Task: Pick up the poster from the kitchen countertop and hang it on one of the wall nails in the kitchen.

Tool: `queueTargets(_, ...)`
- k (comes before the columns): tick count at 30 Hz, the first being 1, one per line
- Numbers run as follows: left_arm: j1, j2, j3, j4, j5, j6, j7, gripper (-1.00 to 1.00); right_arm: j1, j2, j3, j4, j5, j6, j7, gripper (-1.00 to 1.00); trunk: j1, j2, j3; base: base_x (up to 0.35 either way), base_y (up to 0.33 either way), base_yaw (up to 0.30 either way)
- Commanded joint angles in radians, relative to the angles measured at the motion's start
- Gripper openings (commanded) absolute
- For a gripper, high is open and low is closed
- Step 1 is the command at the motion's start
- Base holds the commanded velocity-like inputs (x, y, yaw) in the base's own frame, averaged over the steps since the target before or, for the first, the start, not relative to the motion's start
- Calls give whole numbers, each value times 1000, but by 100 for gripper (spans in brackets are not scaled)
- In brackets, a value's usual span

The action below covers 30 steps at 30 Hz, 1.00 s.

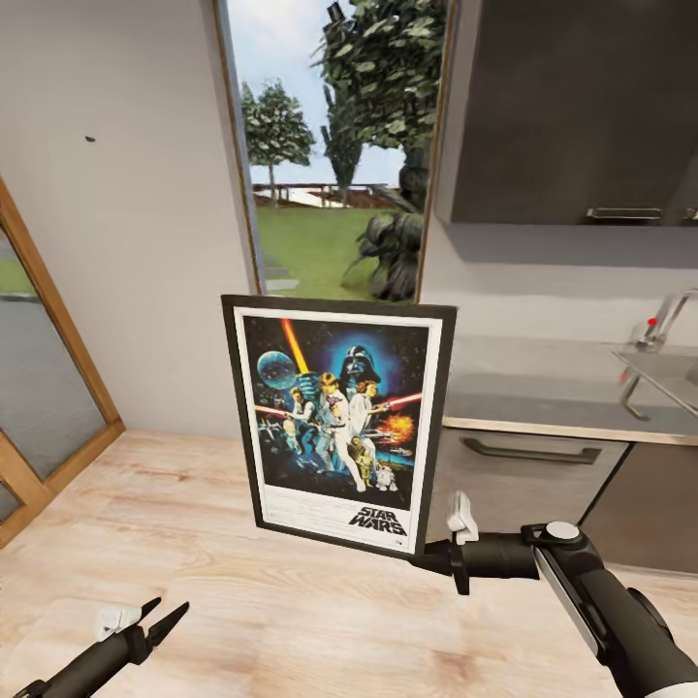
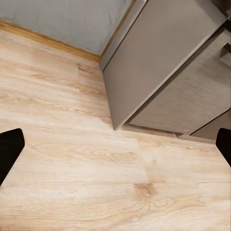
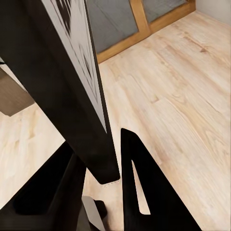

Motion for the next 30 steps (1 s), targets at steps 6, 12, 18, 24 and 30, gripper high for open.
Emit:
queueTargets(6, -1, 1, -8, 1, 8, -5, -1, 100, -1, -1, 2, -1, -6, 12, 1, -100, 1, -2, -2, 150, 267, 0)
queueTargets(12, -1, 2, -7, 18, 10, -6, 1, 100, -1, -1, 2, 1, -5, 12, 1, -100, 1, -2, -2, 153, 267, 0)
queueTargets(18, -1, 5, -5, 198, 11, -56, 5, 100, -1, -1, 1, 1, -6, 12, 1, -100, 1, -2, -2, 183, 267, 0)
queueTargets(24, -1, 7, -4, 221, 12, -67, 6, 100, -1, -1, 1, 1, -5, 12, 1, -100, 1, -2, -2, 194, 267, 0)
queueTargets(30, -1, -1, -13, 212, 11, -64, 9, 100, -1, -1, 1, 2, -4, 12, 0, -100, 1, -2, -2, 232, 267, 0)
